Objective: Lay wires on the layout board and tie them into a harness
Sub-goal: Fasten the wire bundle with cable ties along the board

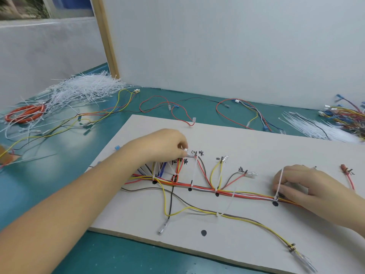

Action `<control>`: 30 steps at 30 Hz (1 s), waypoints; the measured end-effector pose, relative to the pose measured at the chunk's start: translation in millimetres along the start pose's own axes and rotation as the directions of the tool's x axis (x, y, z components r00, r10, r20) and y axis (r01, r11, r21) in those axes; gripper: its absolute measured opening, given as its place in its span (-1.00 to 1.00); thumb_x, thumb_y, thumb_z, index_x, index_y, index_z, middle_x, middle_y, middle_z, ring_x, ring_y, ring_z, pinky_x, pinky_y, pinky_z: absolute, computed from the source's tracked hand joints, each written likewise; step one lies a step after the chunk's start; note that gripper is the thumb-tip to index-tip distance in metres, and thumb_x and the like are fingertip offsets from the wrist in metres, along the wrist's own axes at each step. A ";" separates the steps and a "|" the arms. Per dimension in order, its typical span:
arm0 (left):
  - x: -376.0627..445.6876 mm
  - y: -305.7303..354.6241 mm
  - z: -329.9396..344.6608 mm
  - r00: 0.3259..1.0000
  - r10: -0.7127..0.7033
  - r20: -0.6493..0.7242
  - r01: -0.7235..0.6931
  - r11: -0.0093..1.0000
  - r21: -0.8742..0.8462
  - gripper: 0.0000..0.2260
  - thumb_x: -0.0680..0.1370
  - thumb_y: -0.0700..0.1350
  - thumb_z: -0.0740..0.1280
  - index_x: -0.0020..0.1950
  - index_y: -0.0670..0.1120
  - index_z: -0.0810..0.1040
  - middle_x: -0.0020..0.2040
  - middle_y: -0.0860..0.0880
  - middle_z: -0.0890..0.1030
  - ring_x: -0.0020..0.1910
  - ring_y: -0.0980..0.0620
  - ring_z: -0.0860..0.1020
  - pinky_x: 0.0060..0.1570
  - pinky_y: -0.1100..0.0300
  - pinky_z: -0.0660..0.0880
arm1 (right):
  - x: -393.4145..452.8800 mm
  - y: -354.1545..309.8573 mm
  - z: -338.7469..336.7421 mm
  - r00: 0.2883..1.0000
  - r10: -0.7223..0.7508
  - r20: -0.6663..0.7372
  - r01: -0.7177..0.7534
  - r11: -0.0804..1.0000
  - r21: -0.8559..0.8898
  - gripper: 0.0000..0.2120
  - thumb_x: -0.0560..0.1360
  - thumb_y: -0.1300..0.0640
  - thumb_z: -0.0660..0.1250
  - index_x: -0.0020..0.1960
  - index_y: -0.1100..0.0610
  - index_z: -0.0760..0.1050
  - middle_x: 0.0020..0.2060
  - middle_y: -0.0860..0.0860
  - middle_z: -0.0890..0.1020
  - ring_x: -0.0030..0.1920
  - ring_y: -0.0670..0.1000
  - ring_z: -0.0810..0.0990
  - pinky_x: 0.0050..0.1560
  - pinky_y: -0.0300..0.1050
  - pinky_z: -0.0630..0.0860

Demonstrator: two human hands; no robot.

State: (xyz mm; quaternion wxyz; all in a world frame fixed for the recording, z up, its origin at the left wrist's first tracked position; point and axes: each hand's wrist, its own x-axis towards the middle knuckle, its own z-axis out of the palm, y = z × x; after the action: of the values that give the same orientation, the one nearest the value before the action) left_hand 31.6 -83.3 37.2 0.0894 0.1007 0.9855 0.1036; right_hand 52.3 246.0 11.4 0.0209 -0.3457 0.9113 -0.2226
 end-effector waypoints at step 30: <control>-1.1 -8.3 16.4 0.983 0.097 -0.157 -0.130 0.968 -0.213 -0.62 0.46 -0.39 0.17 -0.17 0.14 0.45 -0.21 0.18 0.51 -0.23 0.23 0.44 -0.26 0.37 0.33 | -1.0 -3.2 -0.2 0.999 0.040 0.012 -0.040 0.999 0.031 -0.79 0.48 0.26 0.34 -0.23 -0.02 0.57 -0.24 -0.11 0.57 -0.10 -0.09 0.48 -0.05 -0.21 0.39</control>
State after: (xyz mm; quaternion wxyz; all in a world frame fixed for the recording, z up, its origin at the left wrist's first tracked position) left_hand 34.5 -88.4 19.7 0.0221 0.1386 0.9641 0.2252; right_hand 54.9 244.7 12.8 0.0360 -0.3283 0.9143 -0.2345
